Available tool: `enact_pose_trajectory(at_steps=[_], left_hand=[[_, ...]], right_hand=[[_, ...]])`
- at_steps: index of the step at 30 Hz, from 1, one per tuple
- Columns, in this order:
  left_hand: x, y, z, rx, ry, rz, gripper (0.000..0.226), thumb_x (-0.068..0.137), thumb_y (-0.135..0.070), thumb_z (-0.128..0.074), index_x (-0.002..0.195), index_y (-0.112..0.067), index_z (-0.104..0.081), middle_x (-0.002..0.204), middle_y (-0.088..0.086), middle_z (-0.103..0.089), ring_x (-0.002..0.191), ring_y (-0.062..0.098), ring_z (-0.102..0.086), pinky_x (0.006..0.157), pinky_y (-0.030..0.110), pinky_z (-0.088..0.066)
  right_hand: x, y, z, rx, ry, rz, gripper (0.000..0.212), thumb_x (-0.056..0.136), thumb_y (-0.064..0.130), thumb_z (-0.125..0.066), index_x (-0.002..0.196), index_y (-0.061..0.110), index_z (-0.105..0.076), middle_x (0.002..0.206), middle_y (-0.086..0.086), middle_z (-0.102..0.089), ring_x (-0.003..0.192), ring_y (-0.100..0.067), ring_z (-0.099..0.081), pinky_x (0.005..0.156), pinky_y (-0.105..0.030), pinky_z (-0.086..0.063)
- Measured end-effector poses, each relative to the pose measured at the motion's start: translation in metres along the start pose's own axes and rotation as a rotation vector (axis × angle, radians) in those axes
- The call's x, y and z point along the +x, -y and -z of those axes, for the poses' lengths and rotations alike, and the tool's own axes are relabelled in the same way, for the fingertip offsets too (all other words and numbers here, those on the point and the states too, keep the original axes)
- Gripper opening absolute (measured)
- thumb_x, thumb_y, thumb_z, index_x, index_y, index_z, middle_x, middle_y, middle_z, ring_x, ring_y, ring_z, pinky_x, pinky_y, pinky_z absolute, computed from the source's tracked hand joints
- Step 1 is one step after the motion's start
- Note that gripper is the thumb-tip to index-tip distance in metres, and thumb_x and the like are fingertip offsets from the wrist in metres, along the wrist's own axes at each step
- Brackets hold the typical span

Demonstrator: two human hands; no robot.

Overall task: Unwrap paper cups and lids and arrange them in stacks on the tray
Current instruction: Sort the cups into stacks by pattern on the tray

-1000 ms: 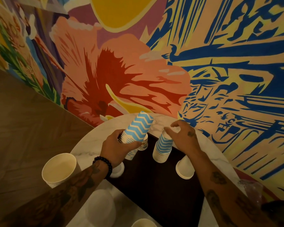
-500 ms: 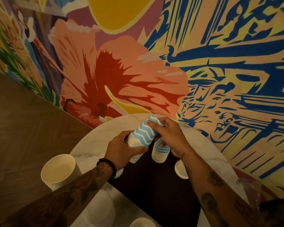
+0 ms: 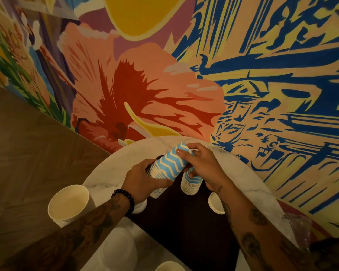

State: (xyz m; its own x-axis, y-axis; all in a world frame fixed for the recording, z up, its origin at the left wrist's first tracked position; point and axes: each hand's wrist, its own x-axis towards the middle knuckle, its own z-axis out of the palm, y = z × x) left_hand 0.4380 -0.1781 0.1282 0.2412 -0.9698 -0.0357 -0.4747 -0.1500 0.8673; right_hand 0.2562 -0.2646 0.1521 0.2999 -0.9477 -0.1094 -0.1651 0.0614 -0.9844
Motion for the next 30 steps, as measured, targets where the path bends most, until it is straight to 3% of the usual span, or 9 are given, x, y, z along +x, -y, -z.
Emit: enact_pose_trajectory(at_steps=[6,10,14,17,20,22,27,30], left_hand=[[0.003,0.002,0.0,-0.037,0.013,0.064,0.069,0.059,-0.039,-0.093,0.12,-0.022,-0.065,0.105,-0.011,-0.07,0.092,0.006,-0.066,0.078,0.023,-0.051],[0.002,0.005,0.002,-0.172,-0.008,0.172,0.079,0.042,-0.057,-0.086,0.112,-0.024,-0.068,0.101,-0.01,-0.073,0.09,0.012,-0.07,0.082,0.036,-0.058],[0.006,0.003,0.004,-0.499,0.009,0.365,0.041,0.071,-0.027,-0.086,0.107,-0.014,-0.071,0.105,0.005,-0.076,0.094,0.024,-0.073,0.088,0.046,-0.059],[0.006,-0.004,0.006,-0.713,0.056,0.466,0.036,0.083,-0.027,-0.076,0.113,-0.008,-0.068,0.108,0.01,-0.075,0.098,0.027,-0.071,0.086,0.042,-0.058],[0.004,-0.007,0.009,-0.748,0.088,0.518,0.035,0.087,-0.036,-0.071,0.112,-0.012,-0.068,0.109,0.01,-0.073,0.104,0.026,-0.068,0.09,0.04,-0.055],[0.004,-0.007,0.009,-0.738,0.108,0.534,0.036,0.087,-0.041,-0.07,0.11,-0.013,-0.068,0.109,0.011,-0.073,0.106,0.028,-0.067,0.097,0.046,-0.053],[0.003,-0.006,0.01,-0.734,0.125,0.5,0.035,0.089,-0.039,-0.069,0.114,-0.014,-0.068,0.11,0.009,-0.074,0.105,0.026,-0.069,0.096,0.046,-0.054],[0.003,-0.006,0.009,-0.723,0.134,0.417,0.036,0.087,-0.033,-0.073,0.116,-0.012,-0.068,0.108,0.006,-0.076,0.099,0.024,-0.072,0.082,0.036,-0.059]], right_hand=[[0.002,0.004,0.003,0.07,-0.068,0.02,0.04,0.086,0.032,-0.079,0.115,0.019,-0.055,0.097,-0.012,-0.071,0.06,-0.019,-0.06,0.046,-0.029,-0.047],[0.01,0.021,0.025,0.08,-0.27,0.144,0.04,0.086,0.034,-0.078,0.113,0.019,-0.054,0.096,-0.004,-0.068,0.06,-0.013,-0.061,0.049,-0.028,-0.046],[0.017,0.018,0.048,-0.182,-0.417,0.293,0.048,0.08,0.044,-0.081,0.117,0.03,-0.054,0.108,0.005,-0.067,0.09,-0.013,-0.065,0.068,-0.022,-0.051],[0.016,0.004,0.051,-0.332,-0.397,0.285,0.053,0.082,0.038,-0.082,0.124,0.025,-0.052,0.111,0.007,-0.061,0.093,-0.01,-0.06,0.069,-0.01,-0.047],[0.017,-0.016,0.047,-0.482,-0.352,0.25,0.059,0.08,0.038,-0.083,0.126,0.023,-0.049,0.111,0.006,-0.058,0.1,-0.017,-0.059,0.082,-0.032,-0.053],[0.016,-0.026,0.043,-0.536,-0.317,0.183,0.063,0.08,0.039,-0.083,0.128,0.023,-0.047,0.113,0.004,-0.058,0.104,-0.02,-0.059,0.087,-0.038,-0.052],[0.017,-0.045,0.039,-0.593,-0.237,0.05,0.072,0.079,0.046,-0.082,0.137,0.026,-0.045,0.13,-0.006,-0.061,0.116,-0.029,-0.058,0.095,-0.045,-0.051],[0.017,-0.04,0.038,-0.603,-0.311,0.071,0.067,0.082,0.05,-0.077,0.137,0.024,-0.048,0.137,-0.002,-0.053,0.122,-0.023,-0.053,0.098,-0.039,-0.047]])
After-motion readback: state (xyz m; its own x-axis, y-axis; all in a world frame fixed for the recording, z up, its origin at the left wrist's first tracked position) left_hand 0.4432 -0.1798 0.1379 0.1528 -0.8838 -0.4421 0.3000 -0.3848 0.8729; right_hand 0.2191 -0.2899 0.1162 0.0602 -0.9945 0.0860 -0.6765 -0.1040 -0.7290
